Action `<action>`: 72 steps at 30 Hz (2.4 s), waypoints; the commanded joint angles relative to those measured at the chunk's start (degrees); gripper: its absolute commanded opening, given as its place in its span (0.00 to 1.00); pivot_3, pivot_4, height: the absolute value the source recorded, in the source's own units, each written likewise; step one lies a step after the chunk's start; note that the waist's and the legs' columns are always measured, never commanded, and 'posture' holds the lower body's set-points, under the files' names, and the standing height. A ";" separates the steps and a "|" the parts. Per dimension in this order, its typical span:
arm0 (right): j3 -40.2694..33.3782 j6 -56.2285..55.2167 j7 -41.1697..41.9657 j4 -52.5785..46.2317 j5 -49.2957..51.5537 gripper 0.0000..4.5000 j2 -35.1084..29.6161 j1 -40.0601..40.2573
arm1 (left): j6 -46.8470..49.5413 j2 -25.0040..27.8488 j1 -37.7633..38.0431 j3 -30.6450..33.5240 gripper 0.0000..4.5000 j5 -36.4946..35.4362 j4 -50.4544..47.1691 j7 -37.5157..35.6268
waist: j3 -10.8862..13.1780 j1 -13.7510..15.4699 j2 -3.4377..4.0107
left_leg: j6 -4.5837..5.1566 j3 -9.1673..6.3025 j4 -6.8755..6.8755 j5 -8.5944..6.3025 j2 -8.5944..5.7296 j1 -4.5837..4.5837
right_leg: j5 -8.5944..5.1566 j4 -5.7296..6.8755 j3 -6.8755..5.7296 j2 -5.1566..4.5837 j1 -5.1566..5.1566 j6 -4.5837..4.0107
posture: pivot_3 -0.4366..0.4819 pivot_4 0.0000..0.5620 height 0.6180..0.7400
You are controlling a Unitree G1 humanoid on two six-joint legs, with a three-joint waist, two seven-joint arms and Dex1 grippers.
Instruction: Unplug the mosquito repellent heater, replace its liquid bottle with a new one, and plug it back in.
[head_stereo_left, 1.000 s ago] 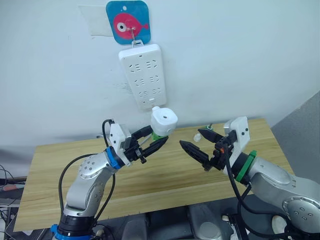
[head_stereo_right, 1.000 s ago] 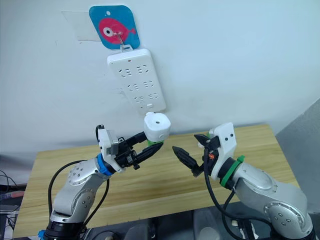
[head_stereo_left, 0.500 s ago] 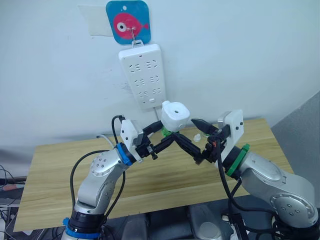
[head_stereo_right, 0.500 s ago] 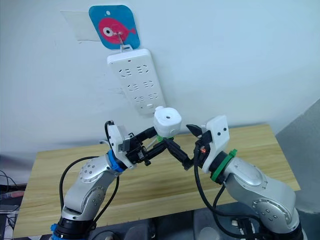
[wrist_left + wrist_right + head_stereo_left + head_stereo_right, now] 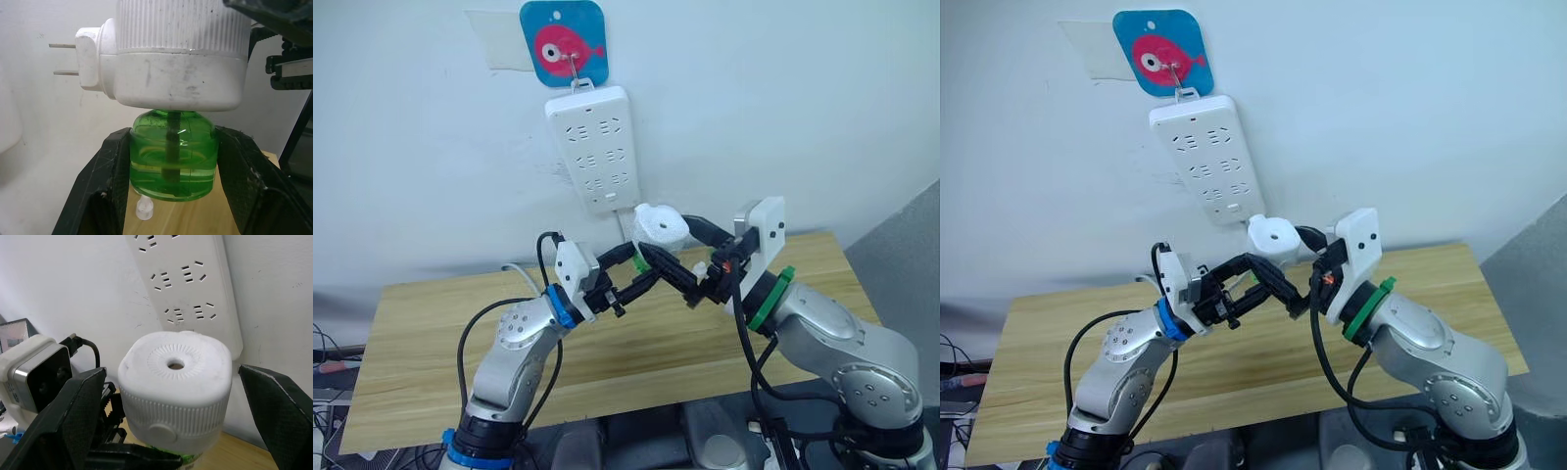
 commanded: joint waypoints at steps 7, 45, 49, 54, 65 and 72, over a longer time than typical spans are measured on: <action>0.83 0.64 0.60 -0.15 -0.36 1.00 2.11 -1.33 | -2.39 -1.23 -0.09 -0.06 0.49 -0.79 -0.71 -0.70 | 0.00 0.02 0.00 | 0.00 0.00 -0.01 0.00 0.00 0.01 | 0.00 0.00 0.00 0.00 0.00 0.00 | 0.18 0.42 1.00; 0.49 4.86 0.36 0.35 -0.85 0.66 5.88 -3.46 | 4.78 0.05 -4.09 0.04 0.93 -2.75 -2.85 -0.82 | 0.00 0.08 0.00 | 0.01 0.02 -0.25 0.02 0.00 0.08 | 0.00 -0.08 0.02 0.00 -0.03 0.00 | 0.19 0.44 1.00; 0.47 4.84 0.56 0.24 -0.97 0.66 5.85 -3.22 | 1.96 -0.53 -4.94 -0.46 1.00 0.59 -1.73 0.66 | 0.00 0.08 0.00 | 0.01 0.03 -0.25 0.02 0.00 0.08 | 0.00 -0.08 0.03 0.00 -0.02 0.00 | 0.19 0.44 1.00; 0.27 4.70 0.63 0.43 -1.28 0.66 5.81 -3.37 | -2.79 -1.87 -3.60 0.43 1.00 0.96 -1.17 0.28 | 0.00 0.04 0.00 | 0.01 0.03 -0.26 0.03 0.00 0.08 | 0.00 -0.10 0.02 0.00 -0.02 0.00 | 0.18 0.44 1.00; -1.91 4.89 2.02 1.31 -0.68 0.66 4.30 -5.37 | 4.39 5.22 -1.57 6.09 1.00 -7.91 -3.21 -3.44 | 0.00 0.07 0.00 | 0.02 0.01 -0.28 0.04 0.00 0.08 | 0.00 -0.10 0.02 0.00 -0.04 -0.01 | 0.19 0.40 1.00; -4.46 4.32 6.24 2.49 -0.48 0.66 0.40 -6.24 | 8.65 10.29 -1.24 12.24 1.00 -14.49 -3.51 -5.99 | -0.01 0.05 0.01 | 0.01 0.03 -0.30 0.04 0.00 0.08 | 0.00 -0.10 0.03 0.00 -0.06 -0.01 | 0.20 0.36 1.00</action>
